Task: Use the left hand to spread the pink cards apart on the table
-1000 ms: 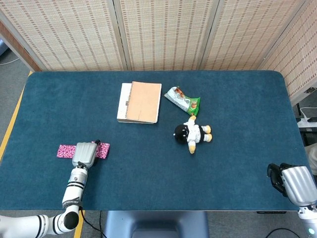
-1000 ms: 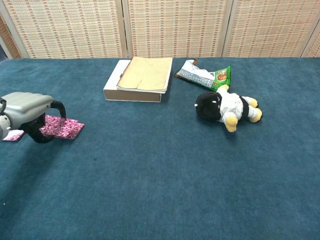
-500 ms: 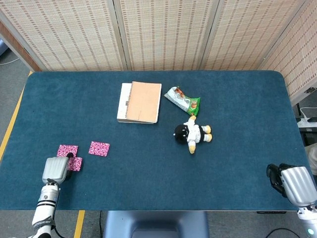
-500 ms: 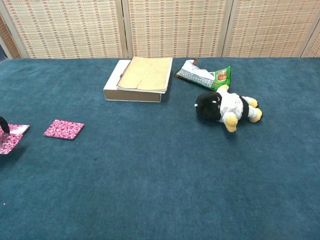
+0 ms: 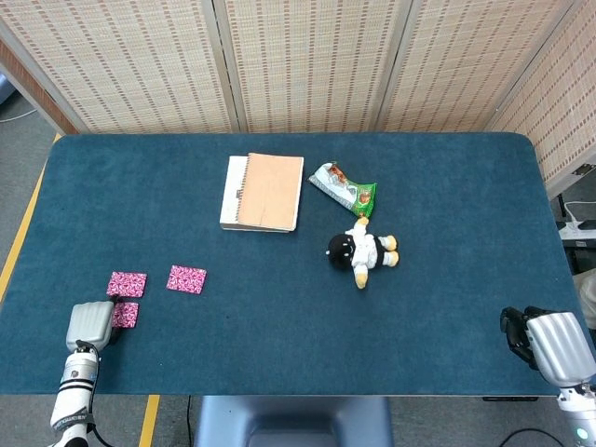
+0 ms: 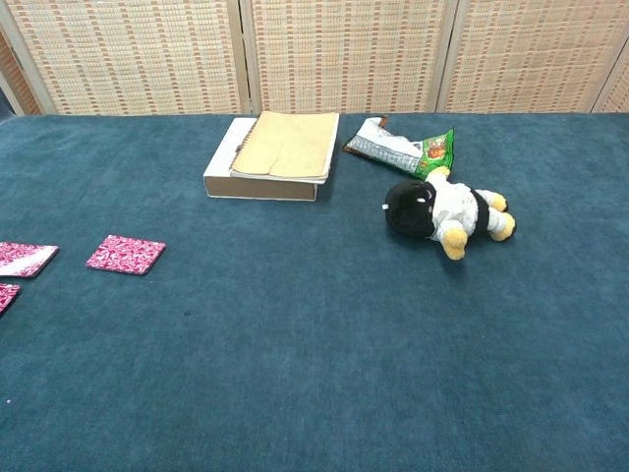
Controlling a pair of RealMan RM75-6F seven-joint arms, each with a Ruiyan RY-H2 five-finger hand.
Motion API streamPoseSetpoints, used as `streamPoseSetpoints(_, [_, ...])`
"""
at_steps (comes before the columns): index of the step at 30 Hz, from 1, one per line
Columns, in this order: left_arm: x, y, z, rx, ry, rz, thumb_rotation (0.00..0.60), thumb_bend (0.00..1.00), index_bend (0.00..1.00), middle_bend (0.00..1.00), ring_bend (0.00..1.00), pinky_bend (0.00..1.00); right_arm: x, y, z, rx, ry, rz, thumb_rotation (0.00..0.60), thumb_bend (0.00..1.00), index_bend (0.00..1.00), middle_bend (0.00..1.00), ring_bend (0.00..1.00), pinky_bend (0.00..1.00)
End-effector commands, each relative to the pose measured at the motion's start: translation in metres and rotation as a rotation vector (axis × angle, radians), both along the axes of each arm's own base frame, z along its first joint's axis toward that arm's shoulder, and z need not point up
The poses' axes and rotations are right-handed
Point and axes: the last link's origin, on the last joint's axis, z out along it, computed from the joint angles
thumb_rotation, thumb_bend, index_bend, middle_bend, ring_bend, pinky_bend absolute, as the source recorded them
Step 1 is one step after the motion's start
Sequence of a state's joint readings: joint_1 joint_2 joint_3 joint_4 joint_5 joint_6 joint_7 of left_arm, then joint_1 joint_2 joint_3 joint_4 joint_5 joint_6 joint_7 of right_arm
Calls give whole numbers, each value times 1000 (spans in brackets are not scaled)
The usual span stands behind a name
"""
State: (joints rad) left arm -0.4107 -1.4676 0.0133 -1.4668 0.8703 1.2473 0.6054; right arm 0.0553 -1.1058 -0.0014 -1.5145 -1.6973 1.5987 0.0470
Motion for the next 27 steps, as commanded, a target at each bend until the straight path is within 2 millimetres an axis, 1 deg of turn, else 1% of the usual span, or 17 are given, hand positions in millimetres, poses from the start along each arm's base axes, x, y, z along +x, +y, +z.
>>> streamPoseSetpoints(1, [0, 0, -1, -1, -2, 1, 600, 353, 374, 1000, 1000, 1000, 0, 0, 0, 2, 2, 1, 600, 422, 979, 863, 732, 869])
streamPoseSetpoints(4, [1, -1, -2, 1, -13, 2, 600, 351, 288, 1000, 1000, 1000, 0, 0, 0, 0, 1, 1, 600, 422, 979, 863, 732, 869])
streamPoseSetpoints(7, [2, -1, -2, 1, -22, 4, 600, 348, 234, 1000, 1000, 1000, 0, 0, -1, 1, 1, -1, 600, 421, 979, 863, 732, 869])
streamPoseSetpoints(14, [6, -2, -1, -6, -23, 5, 600, 347, 213, 1000, 1000, 1000, 0, 0, -1, 1, 1, 0, 600, 421, 980, 863, 732, 869])
streamPoseSetpoints(17, [9, -4, 2, -2, -26, -2, 600, 347, 209, 1000, 1000, 1000, 0, 0, 0, -1, 0, 1, 600, 422, 980, 863, 732, 869])
streamPoseSetpoints(19, [17, -7, 9, 17, -54, -28, 600, 347, 208, 1000, 1000, 1000, 0, 0, 0, 0, 1, 0, 600, 422, 980, 863, 732, 869])
streamPoseSetpoints(21, [30, -12, 19, 53, -109, -88, 600, 345, 213, 1000, 1000, 1000, 0, -1, -1, 2, 1, -1, 600, 422, 979, 863, 732, 869])
streamPoseSetpoints(24, [47, -21, 40, 125, -165, -247, 600, 342, 251, 1000, 1000, 1000, 0, -1, -1, 3, 2, -5, 600, 421, 979, 863, 732, 869])
streamPoseSetpoints(26, [51, -26, 51, 165, -180, -347, 600, 340, 265, 967, 993, 994, 0, -2, -1, 3, 4, -6, 600, 422, 980, 863, 732, 869])
streamPoseSetpoints(27, [50, -29, 58, 184, -190, -393, 600, 340, 269, 914, 961, 962, 0, -2, -2, 3, 6, -8, 600, 422, 980, 863, 732, 869])
